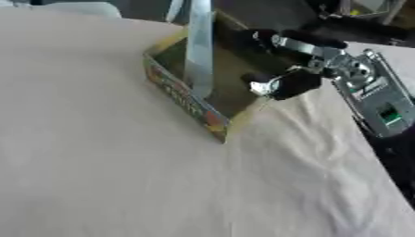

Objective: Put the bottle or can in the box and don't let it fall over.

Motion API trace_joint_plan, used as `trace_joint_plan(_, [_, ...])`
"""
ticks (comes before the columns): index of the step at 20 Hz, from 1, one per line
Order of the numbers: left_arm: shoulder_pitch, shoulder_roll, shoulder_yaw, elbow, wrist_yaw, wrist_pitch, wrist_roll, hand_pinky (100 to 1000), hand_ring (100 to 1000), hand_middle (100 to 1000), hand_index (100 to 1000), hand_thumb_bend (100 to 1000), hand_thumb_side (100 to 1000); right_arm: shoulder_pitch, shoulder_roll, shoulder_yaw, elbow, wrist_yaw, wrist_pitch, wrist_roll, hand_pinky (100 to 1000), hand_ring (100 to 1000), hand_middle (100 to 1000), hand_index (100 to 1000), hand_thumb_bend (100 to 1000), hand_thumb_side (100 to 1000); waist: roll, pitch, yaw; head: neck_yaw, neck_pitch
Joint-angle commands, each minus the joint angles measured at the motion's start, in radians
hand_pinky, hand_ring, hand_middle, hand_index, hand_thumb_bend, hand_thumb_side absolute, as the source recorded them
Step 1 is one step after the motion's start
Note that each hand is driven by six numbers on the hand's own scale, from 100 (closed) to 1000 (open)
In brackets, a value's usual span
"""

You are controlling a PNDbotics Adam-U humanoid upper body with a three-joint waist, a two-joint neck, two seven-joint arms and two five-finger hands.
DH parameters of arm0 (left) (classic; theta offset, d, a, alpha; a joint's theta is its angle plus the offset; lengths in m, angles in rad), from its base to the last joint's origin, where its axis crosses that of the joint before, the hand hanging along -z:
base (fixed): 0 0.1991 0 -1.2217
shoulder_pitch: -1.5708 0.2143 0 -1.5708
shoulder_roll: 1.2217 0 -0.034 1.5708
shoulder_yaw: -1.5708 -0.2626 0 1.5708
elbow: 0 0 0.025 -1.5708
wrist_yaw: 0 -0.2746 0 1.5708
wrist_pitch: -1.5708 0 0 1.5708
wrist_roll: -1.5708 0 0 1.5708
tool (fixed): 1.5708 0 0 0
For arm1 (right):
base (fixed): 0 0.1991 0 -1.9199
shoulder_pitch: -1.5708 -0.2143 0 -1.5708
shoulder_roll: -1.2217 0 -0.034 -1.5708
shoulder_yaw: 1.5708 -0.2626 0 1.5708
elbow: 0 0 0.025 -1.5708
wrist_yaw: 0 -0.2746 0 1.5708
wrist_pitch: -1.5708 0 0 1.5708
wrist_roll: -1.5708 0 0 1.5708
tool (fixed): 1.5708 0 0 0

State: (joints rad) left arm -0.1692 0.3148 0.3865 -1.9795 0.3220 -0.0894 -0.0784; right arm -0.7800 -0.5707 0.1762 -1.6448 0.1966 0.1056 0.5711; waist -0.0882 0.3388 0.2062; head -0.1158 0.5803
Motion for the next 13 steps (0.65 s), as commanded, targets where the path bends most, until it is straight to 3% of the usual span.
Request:
trace_joint_plan(1, [0.006,0.017,0.012,-0.020,-0.002,0.000,0.007,1000,1000,984,707,107,735,0.027,-0.055,-0.045,-0.086,-0.047,0.009,-0.037,1000,1000,1000,1000,100,289,0.012,-0.030,-0.015,0.024,0.004])
trace_joint_plan(2, [0.010,0.016,0.014,-0.020,-0.003,0.001,0.009,1000,1000,984,707,107,736,0.047,-0.051,-0.064,-0.109,-0.062,0.014,-0.051,1000,1000,1000,1000,100,449,0.016,-0.033,-0.025,0.037,0.005])
trace_joint_plan(3, [0.014,0.015,0.015,-0.020,-0.004,0.001,0.011,1000,1000,984,707,107,735,0.063,-0.047,-0.086,-0.133,-0.077,0.022,-0.066,1000,1000,1000,1000,100,470,0.020,-0.036,-0.033,0.047,0.007])
trace_joint_plan(7, [0.032,0.017,0.021,-0.020,-0.005,0.000,0.020,1000,1000,983,707,106,732,0.106,-0.012,-0.180,-0.230,-0.136,-0.001,-0.124,1000,1000,984,1000,100,470,0.040,-0.056,-0.085,0.104,0.033])
trace_joint_plan(10, [0.035,0.024,0.020,-0.020,-0.001,-0.003,0.025,1000,1000,979,707,105,725,0.161,-0.021,-0.253,-0.303,-0.181,-0.037,-0.170,1000,1000,905,1000,100,470,0.052,-0.072,-0.117,0.147,0.061])
trace_joint_plan(13, [0.035,0.033,0.017,-0.020,0.006,-0.004,0.028,1000,1000,977,707,105,723,0.226,-0.048,-0.324,-0.348,-0.225,-0.079,-0.214,1000,1000,843,1000,100,470,0.058,-0.085,-0.139,0.175,0.070])
